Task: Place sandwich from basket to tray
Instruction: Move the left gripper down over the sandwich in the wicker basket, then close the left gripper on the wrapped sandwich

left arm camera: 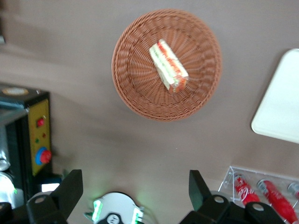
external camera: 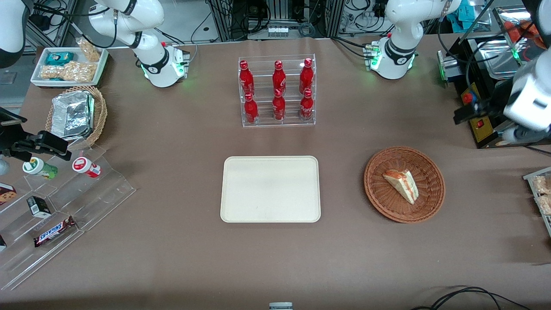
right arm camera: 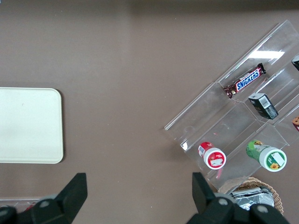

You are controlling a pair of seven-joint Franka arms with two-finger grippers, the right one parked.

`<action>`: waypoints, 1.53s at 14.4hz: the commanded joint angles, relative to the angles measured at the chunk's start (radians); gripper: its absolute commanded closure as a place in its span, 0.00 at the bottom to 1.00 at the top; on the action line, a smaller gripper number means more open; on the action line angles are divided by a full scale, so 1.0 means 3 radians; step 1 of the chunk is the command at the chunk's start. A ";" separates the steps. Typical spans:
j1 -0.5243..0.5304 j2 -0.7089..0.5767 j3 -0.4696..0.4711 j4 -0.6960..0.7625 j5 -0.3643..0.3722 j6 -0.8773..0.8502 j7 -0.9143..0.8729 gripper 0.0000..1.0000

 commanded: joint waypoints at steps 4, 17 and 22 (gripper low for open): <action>0.0003 0.0519 -0.0011 -0.0326 0.0121 0.0741 -0.0545 0.00; -0.0207 0.0912 -0.0022 -0.1570 0.0192 0.3229 -0.2074 0.00; -0.0207 0.0979 -0.0011 -0.1775 0.0244 0.3234 -0.2085 0.00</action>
